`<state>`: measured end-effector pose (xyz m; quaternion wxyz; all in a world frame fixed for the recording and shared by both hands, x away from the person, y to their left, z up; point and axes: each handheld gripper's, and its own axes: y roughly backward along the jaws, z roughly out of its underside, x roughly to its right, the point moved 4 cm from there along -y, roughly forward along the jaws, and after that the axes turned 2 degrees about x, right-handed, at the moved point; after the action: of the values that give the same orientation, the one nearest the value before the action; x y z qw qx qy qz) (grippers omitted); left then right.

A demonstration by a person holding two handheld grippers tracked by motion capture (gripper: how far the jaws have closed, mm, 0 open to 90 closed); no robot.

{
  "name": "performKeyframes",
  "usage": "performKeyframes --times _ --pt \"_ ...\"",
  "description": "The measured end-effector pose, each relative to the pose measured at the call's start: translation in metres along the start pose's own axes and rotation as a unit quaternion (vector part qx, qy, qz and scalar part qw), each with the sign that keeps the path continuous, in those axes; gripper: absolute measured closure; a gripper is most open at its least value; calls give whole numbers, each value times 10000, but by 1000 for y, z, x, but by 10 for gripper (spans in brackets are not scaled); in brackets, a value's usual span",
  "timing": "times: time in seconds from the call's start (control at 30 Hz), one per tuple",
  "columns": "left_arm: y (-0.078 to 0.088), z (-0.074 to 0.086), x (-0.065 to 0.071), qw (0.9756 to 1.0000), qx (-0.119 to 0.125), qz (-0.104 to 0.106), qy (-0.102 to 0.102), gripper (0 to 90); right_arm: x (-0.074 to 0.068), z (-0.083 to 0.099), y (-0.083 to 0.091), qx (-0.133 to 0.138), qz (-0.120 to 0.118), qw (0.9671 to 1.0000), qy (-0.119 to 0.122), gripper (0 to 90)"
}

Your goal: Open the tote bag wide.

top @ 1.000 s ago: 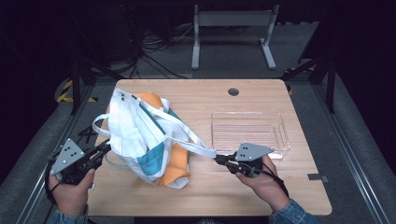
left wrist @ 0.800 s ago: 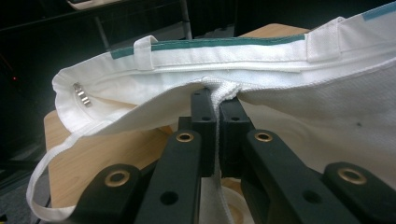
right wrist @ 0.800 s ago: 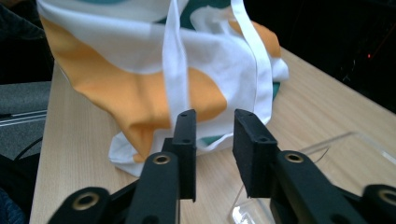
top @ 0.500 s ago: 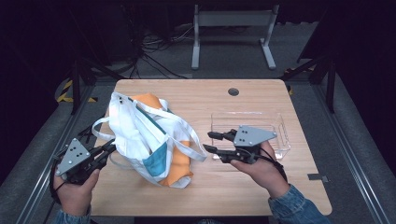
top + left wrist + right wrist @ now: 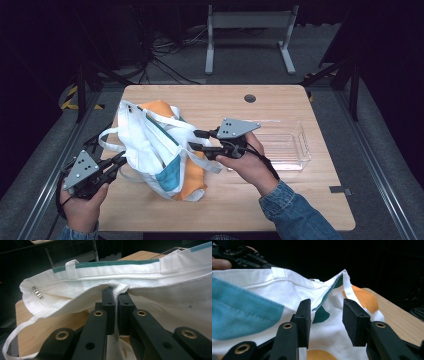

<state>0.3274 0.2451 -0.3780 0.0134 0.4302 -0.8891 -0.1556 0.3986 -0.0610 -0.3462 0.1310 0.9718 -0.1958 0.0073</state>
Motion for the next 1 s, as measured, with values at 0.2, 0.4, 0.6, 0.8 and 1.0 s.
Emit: performKeyframes --times 0.2,0.4,0.6,0.8,1.0 --pt "-3 -1 1 10000 -21 32 -43 866 4 -1 -17 -61 43 9997 -234 541" --pt "-5 -1 3 9999 -28 73 -91 866 0 -2 -31 -64 6 9994 -352 472" --pt "-5 -1 4 9999 -23 80 -97 865 -6 1 -47 -265 -244 9978 -556 435" --pt "-6 -2 5 9999 -20 96 -112 865 -11 10 -58 -642 -386 9957 -544 498" --pt "-4 0 1 9999 -5 114 -15 867 -15 19 -59 -1031 -483 9923 -480 721"
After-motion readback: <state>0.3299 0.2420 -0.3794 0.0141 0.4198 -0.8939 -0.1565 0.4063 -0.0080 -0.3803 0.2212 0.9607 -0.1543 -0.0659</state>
